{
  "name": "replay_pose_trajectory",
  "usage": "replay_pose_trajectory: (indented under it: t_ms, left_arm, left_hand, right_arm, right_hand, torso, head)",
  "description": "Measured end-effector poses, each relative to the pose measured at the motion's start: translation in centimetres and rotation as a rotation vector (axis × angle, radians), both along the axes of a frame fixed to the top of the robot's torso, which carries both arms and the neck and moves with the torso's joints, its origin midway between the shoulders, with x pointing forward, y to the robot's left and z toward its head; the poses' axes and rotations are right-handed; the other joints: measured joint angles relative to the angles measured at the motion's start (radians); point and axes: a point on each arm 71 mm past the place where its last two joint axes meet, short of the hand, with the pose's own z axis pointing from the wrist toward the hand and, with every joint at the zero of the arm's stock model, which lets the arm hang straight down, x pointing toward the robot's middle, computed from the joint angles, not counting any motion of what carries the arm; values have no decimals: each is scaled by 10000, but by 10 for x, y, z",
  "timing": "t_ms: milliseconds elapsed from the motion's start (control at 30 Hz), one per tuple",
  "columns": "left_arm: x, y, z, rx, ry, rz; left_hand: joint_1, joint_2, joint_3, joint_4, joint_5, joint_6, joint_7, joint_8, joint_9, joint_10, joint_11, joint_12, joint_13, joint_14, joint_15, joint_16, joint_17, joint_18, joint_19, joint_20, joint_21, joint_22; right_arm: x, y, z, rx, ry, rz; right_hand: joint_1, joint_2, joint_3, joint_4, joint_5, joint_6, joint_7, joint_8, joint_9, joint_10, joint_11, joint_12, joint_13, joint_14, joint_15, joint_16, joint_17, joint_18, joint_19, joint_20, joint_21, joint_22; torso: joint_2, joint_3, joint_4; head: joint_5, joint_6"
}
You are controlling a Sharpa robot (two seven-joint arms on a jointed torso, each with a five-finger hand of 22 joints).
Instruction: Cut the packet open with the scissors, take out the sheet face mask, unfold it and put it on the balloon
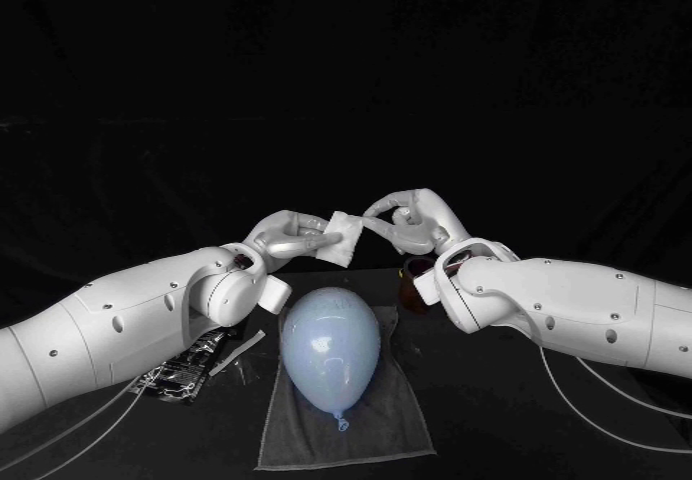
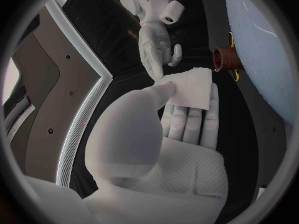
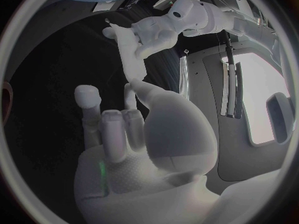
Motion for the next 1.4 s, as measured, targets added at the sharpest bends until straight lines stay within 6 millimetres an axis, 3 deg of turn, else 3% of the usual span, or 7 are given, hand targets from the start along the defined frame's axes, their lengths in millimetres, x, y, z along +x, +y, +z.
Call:
replay_pose_trajectory:
  t_ms: [367,633,733,933,1067,1400]
  left_arm:
    - [0,0,0,13,9,12]
    - [0,0,0,14,9,13]
    - [0,0,0,14,9,13]
    - [0,0,0,13,9,9]
    - [0,0,0,12,10,4]
    - [0,-1,0,-6,10,-56]
  left_hand:
    - [-1,-2,0,0,0,-30,-1,0,2,-1,1,0,0,0,0,0,-1,-1,0,0,0,3]
    - [-5,-6,-3,3,-4,-32,-1,-1,5,-1,1,0,0,0,0,0,-3,-2,0,0,-1,1]
    - [-6,-6,-3,3,-4,-32,-1,-1,6,-1,1,0,0,0,0,0,-4,-3,1,1,0,0]
    - [-6,-6,-3,3,-6,-33,-2,-4,7,-2,2,0,0,0,0,0,-3,-6,1,1,-1,-1]
    - [-6,-7,-4,4,-6,-35,-3,-17,8,-2,2,0,0,0,0,0,10,-68,1,1,-1,17]
    - [-7,-8,25,-26,-20,-10,23,25,11,-2,2,0,0,0,0,0,9,-69,-35,37,-1,18]
  right_arm:
    - [0,-2,0,22,60,-56]
    - [-1,-1,0,41,122,7]
    - [-1,-1,-1,39,155,37]
    - [0,0,-2,21,264,131]
    - [1,3,-2,8,357,241]
    - [2,7,-4,-44,608,452]
  right_hand:
    - [-314,-313,-404,300,14,-266,121,1,-82,-15,-15,-153,2,-1,1,-37,8,-2,-112,-35,-199,-151]
    - [-152,-152,-404,300,13,-288,100,-6,-114,-16,-15,-156,0,-1,2,-41,8,-3,-111,-35,-239,-152]
    - [-152,-152,-404,300,-26,-473,186,-216,-210,-13,-8,-176,-2,4,7,-75,8,-7,-146,0,-287,-156]
    - [-226,-226,-596,492,-26,-972,507,-796,-500,-9,317,-334,-6,24,267,-113,3,-69,-330,183,-545,-319]
    - [-285,-285,-758,575,-25,-1089,622,-1070,-632,-16,382,-425,-6,35,327,-117,-1,90,-414,268,-665,-402]
    - [-285,-286,-847,664,-56,-1084,617,-1139,-678,-16,383,-447,0,19,343,-153,2,91,-450,305,-698,-425]
  torso:
    - [1,0,2]
    - [2,-4,6]
    - [2,-4,7]
    - [3,-4,6]
    - [3,-4,6]
    - [5,-2,5]
  head:
    - [-1,-11]
    - [-4,-15]
    - [-6,-15]
    - [-10,-7]
    - [-11,-2]
    - [-12,0]
